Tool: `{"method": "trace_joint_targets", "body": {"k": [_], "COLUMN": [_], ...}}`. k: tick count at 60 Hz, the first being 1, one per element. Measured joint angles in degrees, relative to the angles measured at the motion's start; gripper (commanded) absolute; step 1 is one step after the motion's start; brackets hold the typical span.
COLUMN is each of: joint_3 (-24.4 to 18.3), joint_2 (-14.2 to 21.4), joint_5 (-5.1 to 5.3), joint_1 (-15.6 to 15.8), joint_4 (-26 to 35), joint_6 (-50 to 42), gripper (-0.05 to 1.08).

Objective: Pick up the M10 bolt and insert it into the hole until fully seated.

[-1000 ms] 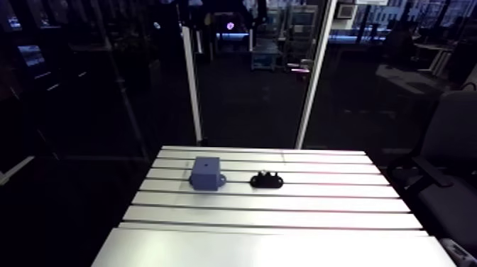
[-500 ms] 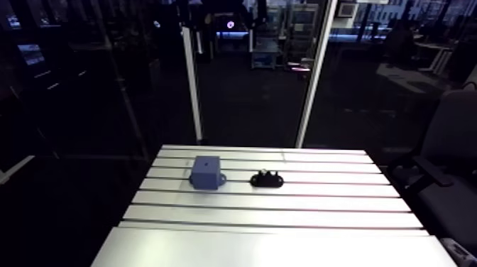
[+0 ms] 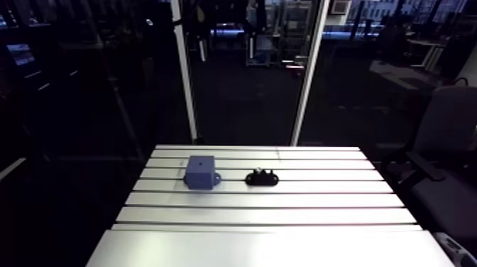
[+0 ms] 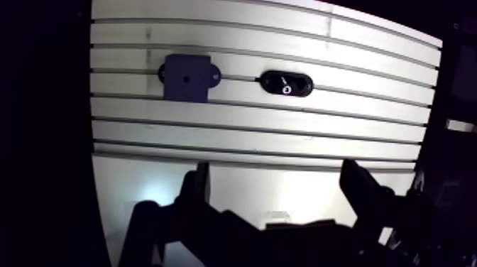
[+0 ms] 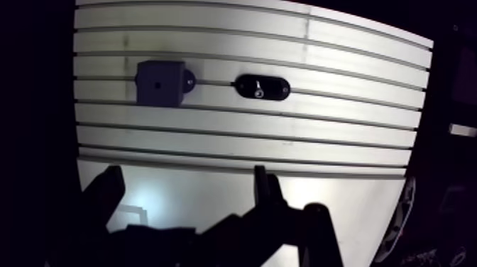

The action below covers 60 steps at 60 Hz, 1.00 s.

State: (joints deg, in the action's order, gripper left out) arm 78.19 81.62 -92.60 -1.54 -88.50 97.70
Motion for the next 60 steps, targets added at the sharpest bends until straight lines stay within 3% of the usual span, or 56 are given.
{"method": "trace_joint_targets", "body": {"k": [40, 60], "joint_3": [9.58, 14.83], "joint_2": [-0.19, -1.24], "joint_5": [0.43, 1.44], "joint_1": [-5.83, -7.97], "joint_4": [-8.06, -13.76], "joint_6": [3.54, 3.97], "gripper": [0.01, 0.01]}}
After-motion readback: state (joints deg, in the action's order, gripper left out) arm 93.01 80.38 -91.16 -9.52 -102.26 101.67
